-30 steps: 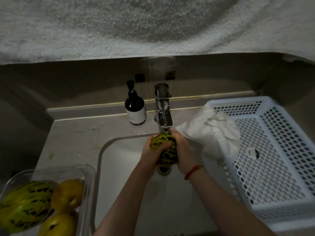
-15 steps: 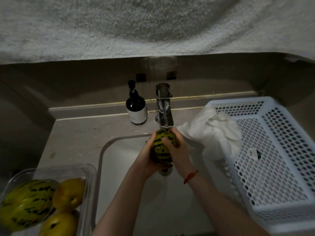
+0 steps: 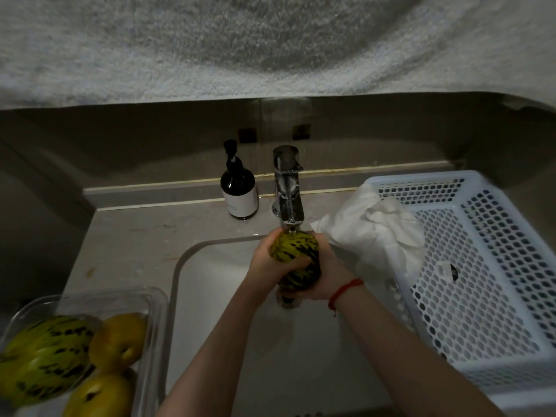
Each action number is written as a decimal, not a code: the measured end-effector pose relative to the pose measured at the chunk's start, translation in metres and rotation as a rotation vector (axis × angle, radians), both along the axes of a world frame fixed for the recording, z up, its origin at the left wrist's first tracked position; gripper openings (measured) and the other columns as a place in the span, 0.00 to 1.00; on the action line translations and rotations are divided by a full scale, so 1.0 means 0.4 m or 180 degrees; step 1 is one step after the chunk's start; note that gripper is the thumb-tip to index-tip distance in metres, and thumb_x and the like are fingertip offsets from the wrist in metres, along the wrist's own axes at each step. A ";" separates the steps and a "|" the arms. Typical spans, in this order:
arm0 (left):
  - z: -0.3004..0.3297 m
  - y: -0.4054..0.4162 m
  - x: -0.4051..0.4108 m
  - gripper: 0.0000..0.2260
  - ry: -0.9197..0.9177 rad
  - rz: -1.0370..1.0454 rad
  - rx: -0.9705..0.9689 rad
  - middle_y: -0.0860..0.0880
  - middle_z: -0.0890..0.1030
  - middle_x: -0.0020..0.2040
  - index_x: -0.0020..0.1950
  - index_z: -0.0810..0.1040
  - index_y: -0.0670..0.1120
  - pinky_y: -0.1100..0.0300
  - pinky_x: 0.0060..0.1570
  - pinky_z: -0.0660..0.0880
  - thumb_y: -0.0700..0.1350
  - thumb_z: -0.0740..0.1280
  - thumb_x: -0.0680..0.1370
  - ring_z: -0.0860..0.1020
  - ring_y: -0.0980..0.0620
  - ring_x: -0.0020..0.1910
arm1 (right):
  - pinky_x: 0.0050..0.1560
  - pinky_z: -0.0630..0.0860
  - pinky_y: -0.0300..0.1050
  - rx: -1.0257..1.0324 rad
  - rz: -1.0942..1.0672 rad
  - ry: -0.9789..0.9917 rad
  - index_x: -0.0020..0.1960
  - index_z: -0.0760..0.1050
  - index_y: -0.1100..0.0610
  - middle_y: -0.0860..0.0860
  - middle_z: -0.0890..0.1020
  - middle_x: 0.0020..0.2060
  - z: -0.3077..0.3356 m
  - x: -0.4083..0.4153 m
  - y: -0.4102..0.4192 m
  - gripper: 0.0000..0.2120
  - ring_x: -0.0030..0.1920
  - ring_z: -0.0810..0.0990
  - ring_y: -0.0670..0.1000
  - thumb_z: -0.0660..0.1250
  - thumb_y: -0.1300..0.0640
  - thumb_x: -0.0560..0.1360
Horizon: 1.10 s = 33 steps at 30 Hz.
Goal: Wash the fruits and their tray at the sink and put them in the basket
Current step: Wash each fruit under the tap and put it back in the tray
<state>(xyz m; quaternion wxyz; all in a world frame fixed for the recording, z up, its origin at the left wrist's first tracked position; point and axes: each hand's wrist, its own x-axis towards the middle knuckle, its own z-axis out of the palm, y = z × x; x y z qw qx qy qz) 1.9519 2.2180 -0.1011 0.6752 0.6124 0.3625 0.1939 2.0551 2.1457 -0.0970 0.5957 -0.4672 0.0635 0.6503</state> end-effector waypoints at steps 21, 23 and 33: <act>-0.013 -0.025 0.011 0.21 -0.0633 0.0826 -0.2271 0.37 0.77 0.62 0.68 0.71 0.45 0.45 0.51 0.78 0.53 0.61 0.78 0.78 0.39 0.59 | 0.56 0.74 0.52 -0.0511 -0.0070 -0.2861 0.44 0.73 0.53 0.52 0.78 0.44 0.000 -0.039 0.080 0.05 0.49 0.77 0.54 0.60 0.55 0.77; -0.011 -0.028 0.018 0.21 -0.0662 0.0915 -0.2429 0.38 0.78 0.60 0.66 0.74 0.44 0.48 0.49 0.79 0.55 0.60 0.79 0.80 0.41 0.55 | 0.54 0.73 0.50 -0.0618 0.0097 -0.3139 0.46 0.74 0.55 0.51 0.78 0.42 0.005 -0.040 0.087 0.07 0.49 0.76 0.54 0.59 0.54 0.78; 0.042 -0.013 0.038 0.25 -0.0460 0.0725 -0.3499 0.42 0.81 0.51 0.57 0.79 0.44 0.54 0.47 0.74 0.63 0.59 0.75 0.78 0.45 0.50 | 0.46 0.74 0.41 -0.0286 -0.0525 -0.3933 0.47 0.77 0.47 0.47 0.80 0.41 -0.024 -0.082 0.036 0.11 0.45 0.79 0.48 0.62 0.43 0.71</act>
